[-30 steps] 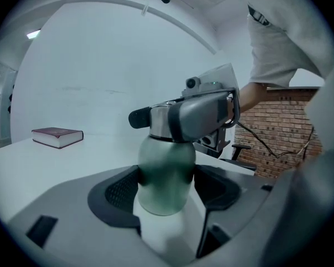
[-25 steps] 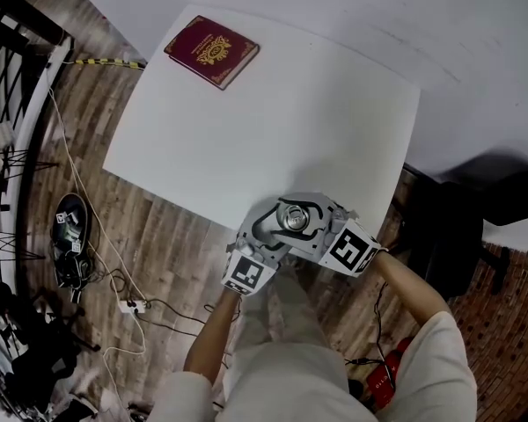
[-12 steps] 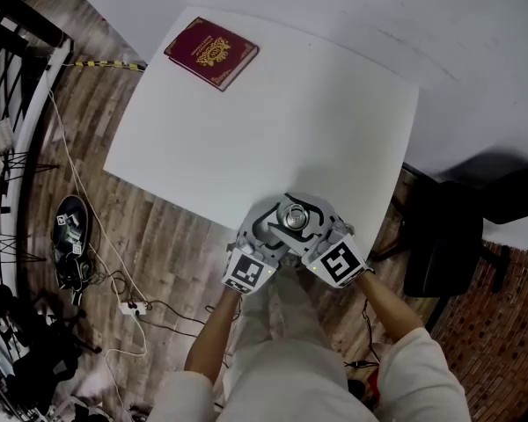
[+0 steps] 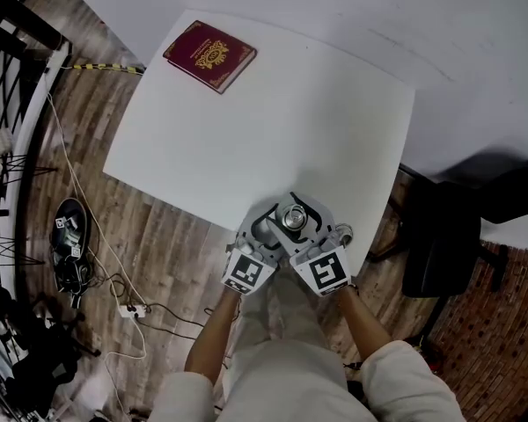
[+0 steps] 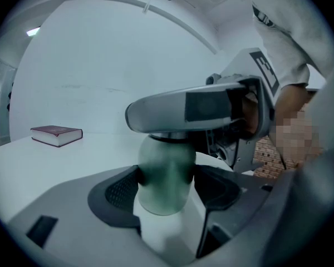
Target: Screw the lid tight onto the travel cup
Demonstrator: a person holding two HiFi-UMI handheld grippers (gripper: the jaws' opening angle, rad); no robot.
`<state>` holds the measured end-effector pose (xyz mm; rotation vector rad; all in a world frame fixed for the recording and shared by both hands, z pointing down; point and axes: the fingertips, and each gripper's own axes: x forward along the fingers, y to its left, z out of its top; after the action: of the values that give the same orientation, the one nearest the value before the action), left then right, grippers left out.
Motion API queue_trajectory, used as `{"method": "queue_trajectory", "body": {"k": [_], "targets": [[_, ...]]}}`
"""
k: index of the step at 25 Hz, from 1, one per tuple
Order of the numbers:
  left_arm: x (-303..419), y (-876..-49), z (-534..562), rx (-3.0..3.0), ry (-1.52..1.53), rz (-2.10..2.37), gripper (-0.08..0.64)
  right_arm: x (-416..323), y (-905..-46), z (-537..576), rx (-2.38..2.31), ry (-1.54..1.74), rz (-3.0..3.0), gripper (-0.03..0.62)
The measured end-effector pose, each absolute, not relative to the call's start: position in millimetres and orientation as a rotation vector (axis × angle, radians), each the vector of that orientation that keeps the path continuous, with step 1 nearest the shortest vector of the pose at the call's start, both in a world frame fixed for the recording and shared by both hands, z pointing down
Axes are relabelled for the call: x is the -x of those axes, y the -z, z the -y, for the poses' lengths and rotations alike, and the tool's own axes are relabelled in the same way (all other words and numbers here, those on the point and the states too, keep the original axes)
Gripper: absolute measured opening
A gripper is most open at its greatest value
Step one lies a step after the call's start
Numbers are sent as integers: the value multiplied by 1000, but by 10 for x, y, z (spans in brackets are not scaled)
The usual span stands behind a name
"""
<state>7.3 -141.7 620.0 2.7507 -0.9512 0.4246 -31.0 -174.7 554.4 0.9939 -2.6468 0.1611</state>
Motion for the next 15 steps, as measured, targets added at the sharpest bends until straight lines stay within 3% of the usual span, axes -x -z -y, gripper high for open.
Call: {"method": "queue_trajectory", "body": {"k": [15], "targets": [[-73, -6197, 1405, -2753, -423, 944, 312, 282, -5536, 1768, -1132, -194, 2607, 262]]}}
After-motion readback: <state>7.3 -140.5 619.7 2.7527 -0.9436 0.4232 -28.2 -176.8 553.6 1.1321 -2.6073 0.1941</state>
